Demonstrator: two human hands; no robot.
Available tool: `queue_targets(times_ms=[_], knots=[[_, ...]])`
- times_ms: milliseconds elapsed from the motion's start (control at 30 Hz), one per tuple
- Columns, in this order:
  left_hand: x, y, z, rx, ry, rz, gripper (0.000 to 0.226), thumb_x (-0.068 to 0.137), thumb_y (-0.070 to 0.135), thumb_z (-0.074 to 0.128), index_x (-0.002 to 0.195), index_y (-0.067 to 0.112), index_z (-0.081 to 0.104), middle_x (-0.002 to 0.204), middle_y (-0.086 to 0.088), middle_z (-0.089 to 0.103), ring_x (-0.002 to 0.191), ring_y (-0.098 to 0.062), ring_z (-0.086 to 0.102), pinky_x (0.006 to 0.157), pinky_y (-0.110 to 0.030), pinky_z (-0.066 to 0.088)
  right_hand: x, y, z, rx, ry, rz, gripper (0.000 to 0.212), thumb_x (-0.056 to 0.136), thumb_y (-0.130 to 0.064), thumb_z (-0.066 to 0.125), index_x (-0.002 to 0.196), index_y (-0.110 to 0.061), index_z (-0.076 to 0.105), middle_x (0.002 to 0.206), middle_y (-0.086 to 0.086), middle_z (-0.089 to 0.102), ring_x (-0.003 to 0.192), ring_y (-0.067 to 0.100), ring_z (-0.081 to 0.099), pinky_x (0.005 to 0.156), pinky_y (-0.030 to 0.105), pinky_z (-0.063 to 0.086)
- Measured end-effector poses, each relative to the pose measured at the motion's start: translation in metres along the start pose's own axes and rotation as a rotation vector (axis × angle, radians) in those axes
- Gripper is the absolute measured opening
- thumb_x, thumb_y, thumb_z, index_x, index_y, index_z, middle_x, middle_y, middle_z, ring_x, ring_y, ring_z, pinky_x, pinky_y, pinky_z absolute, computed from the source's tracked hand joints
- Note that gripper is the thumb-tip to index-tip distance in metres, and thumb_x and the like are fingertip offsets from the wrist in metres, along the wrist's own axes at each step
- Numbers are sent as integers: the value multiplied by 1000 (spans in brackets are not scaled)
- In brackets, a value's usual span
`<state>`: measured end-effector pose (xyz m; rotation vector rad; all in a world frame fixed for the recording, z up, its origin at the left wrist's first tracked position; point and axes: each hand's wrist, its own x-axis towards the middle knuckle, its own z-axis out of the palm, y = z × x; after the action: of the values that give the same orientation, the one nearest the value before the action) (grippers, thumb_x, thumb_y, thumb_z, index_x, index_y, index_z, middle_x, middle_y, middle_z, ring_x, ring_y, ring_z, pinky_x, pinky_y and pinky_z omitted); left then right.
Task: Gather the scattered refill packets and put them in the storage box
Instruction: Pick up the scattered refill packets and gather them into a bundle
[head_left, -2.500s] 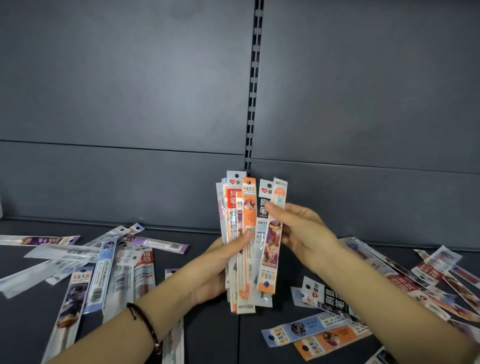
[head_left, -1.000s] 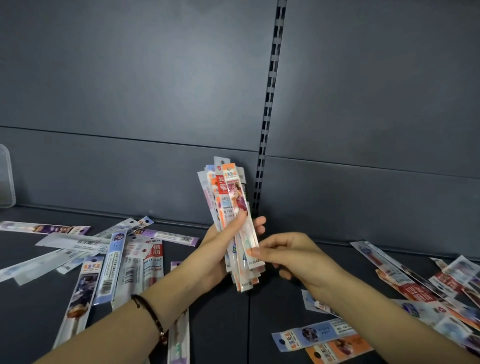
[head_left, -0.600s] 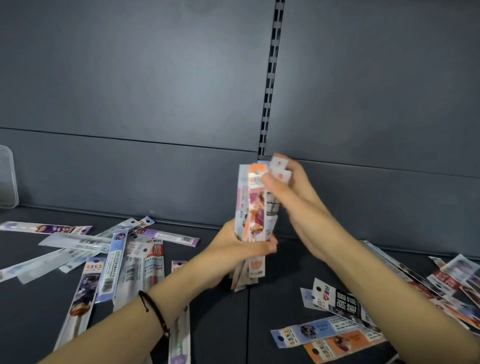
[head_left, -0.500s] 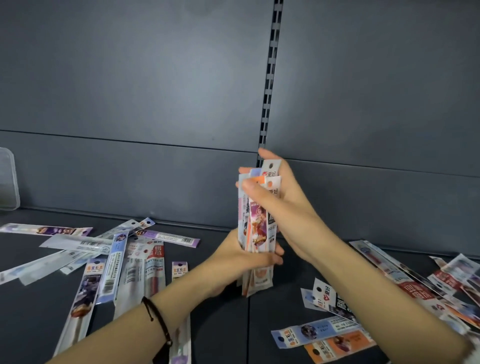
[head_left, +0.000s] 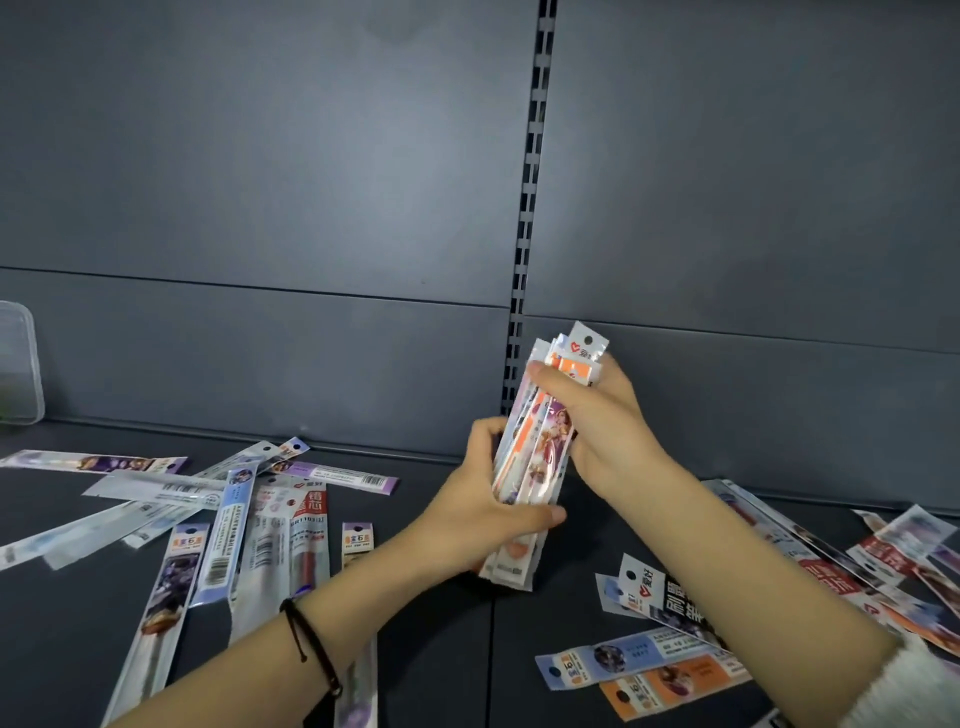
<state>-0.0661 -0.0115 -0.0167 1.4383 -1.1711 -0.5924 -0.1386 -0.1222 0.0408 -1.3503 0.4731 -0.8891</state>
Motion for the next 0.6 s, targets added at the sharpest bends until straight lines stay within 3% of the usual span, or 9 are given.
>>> queue_targets(times_ms=[100,233,333,400,467,567,600], knots=[[1,-2,-2,32,54,17,79,79,11,75,122,49,20,106,6,63,81,-4,66,58,-21,53,10,6,-2,18,16,166,27,83,-16,73,107,-13,61,94,8,71,82,21,70,74,38,56],[2,-10,-11,-47,90,-63,86,84,11,70,129,52,10,121,12,58,101,-3,62,71,-16,55,9,16,0,-10,-25,238,79,75,-44,76,138,-11,42,111,12,69,100,25,68,93,44,53],[1,-14,-17,121,59,-89,85,85,14,70,143,47,17,124,20,58,110,2,57,81,-14,49,2,27,-3,-53,11,317,55,94,-39,55,140,-15,38,114,14,67,106,26,64,98,43,49],[0,-13,-17,251,19,-131,84,86,17,68,148,43,17,122,20,58,110,0,56,84,-12,44,-4,35,-6,-28,-12,394,39,97,-39,48,124,-11,55,109,15,69,99,26,66,83,38,53],[0,-13,-16,374,-41,-189,82,86,27,65,149,42,15,127,13,58,116,-8,54,92,-20,44,-9,38,-5,7,-65,452,40,96,-45,46,103,-12,67,103,15,71,93,25,67,77,36,51],[0,-17,-16,702,-129,-259,89,79,58,56,150,43,4,138,8,51,131,-23,36,106,-38,35,-8,39,-5,86,-44,496,36,94,-53,46,99,-23,64,101,15,69,100,26,64,93,40,46],[-1,-16,-16,791,-135,-275,93,80,62,55,150,42,-1,141,7,47,133,-24,30,107,-40,32,-8,36,-4,108,-35,497,36,93,-54,46,110,-25,60,106,15,67,104,26,63,97,41,43]])
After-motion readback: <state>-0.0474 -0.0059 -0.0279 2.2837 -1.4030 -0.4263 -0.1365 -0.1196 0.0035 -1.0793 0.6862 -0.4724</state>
